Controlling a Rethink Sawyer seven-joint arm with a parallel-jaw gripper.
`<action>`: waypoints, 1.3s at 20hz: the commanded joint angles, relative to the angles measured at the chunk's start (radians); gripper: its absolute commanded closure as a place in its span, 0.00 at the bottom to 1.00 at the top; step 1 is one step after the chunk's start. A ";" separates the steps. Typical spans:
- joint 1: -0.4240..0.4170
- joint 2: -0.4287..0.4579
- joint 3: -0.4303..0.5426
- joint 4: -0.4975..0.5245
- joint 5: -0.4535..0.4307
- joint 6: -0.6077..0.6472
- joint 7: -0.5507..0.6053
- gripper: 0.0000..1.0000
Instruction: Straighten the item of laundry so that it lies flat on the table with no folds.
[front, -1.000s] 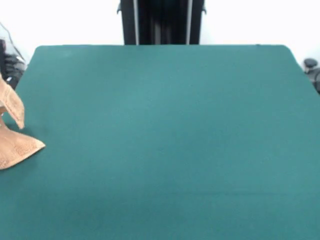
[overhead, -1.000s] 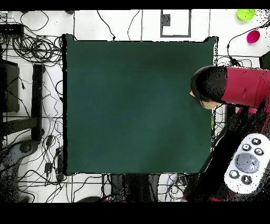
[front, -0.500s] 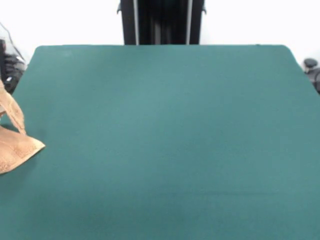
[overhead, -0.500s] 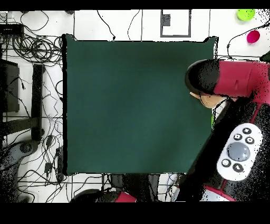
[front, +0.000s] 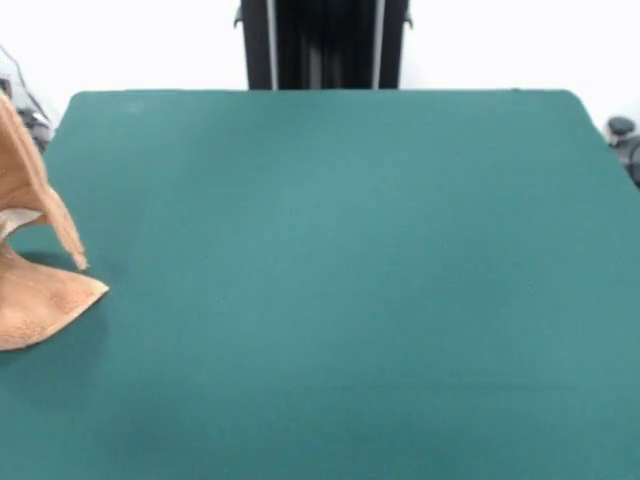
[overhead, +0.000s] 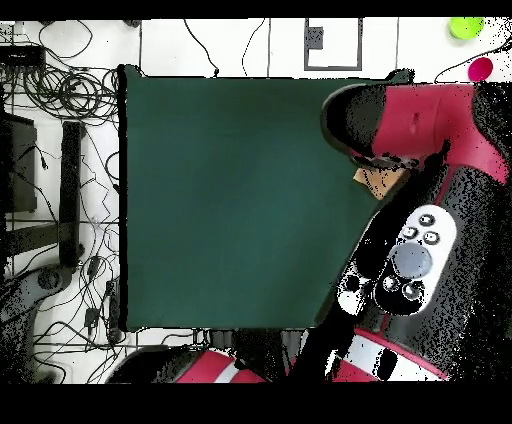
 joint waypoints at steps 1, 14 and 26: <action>0.075 0.070 0.062 -0.111 0.024 0.237 -0.097 1.00; 0.133 0.219 -0.007 -0.335 0.055 0.570 0.121 1.00; 0.150 0.324 -0.042 -0.483 0.080 0.740 0.282 1.00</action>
